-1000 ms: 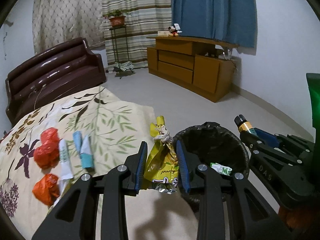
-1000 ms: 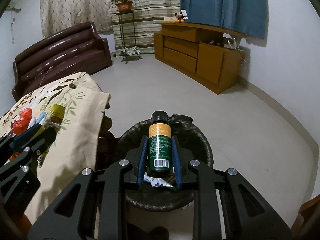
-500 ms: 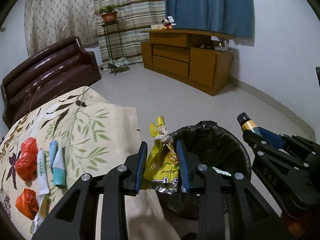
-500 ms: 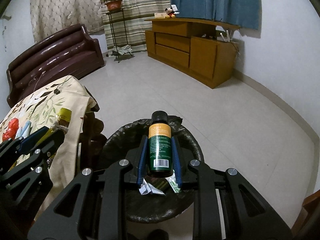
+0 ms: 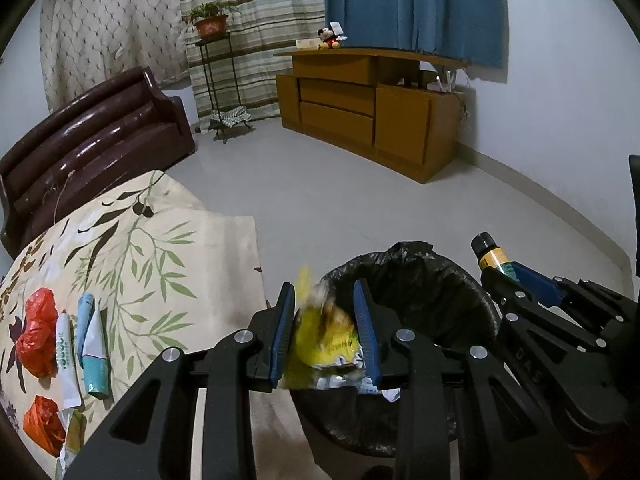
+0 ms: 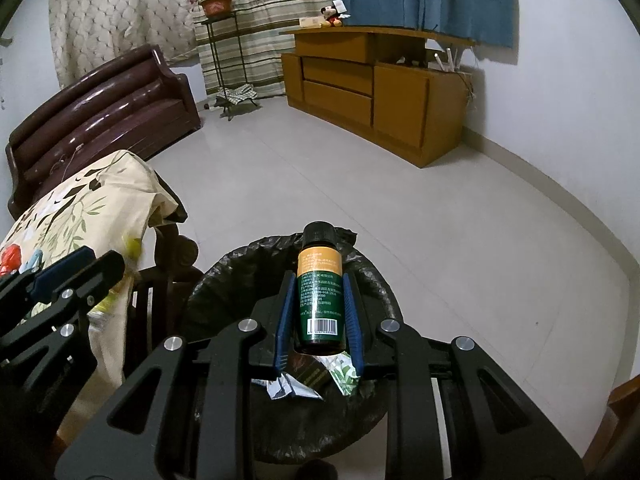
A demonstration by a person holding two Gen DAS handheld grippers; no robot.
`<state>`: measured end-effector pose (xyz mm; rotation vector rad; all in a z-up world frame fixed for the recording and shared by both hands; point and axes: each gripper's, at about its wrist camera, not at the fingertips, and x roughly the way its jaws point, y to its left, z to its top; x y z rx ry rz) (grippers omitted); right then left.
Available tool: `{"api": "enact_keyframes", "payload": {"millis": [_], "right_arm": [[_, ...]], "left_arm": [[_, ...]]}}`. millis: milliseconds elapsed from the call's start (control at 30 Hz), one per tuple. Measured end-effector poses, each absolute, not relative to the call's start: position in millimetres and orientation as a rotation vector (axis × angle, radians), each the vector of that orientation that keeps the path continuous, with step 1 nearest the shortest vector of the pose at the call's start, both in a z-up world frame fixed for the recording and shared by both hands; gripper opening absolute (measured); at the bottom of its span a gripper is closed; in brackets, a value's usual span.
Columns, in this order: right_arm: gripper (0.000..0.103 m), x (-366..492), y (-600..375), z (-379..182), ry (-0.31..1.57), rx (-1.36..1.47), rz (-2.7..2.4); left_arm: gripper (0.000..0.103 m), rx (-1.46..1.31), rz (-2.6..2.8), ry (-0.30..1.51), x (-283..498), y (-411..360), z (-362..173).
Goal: Collect trash
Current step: 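Open both grippers to drop the can and wrapper into the bin, then move both open grippers back over the trash on the bed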
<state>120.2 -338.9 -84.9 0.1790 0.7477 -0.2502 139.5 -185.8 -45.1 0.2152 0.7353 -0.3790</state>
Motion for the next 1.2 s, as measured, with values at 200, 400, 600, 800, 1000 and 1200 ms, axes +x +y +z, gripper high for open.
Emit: {"api": "enact_keyframes", "payload": {"millis": [200,400,600,800,1000,1200], "right_arm": [[0.027,120.8,-339.9,-85.2,0.744,0.193,-0.251],[0.034,117.9,-339.9,-79.7,0.730,0.194,-0.260],[0.043,112.3,-336.8,-75.1,0.720,0.197,-0.268],[0.051,103.3,-324.4,-71.0,0.717,0.199,-0.256],[0.055,98.1,-301.6,-67.2,0.721,0.190,-0.228],[0.061,95.1,-272.0,-64.4,0.733,0.178,-0.182]], "left_arm": [[0.049,0.206,-0.366,0.737,138.5,-183.8,-44.5],[0.057,0.212,-0.361,0.724,134.4,-181.9,-43.3],[0.064,0.197,-0.345,0.723,130.8,-171.5,-39.2],[0.069,0.184,-0.322,0.718,119.2,-148.9,-31.7],[0.069,0.169,-0.287,0.713,106.9,-115.6,-24.9],[0.071,0.148,-0.231,0.697,91.8,-75.9,-16.8]]}}
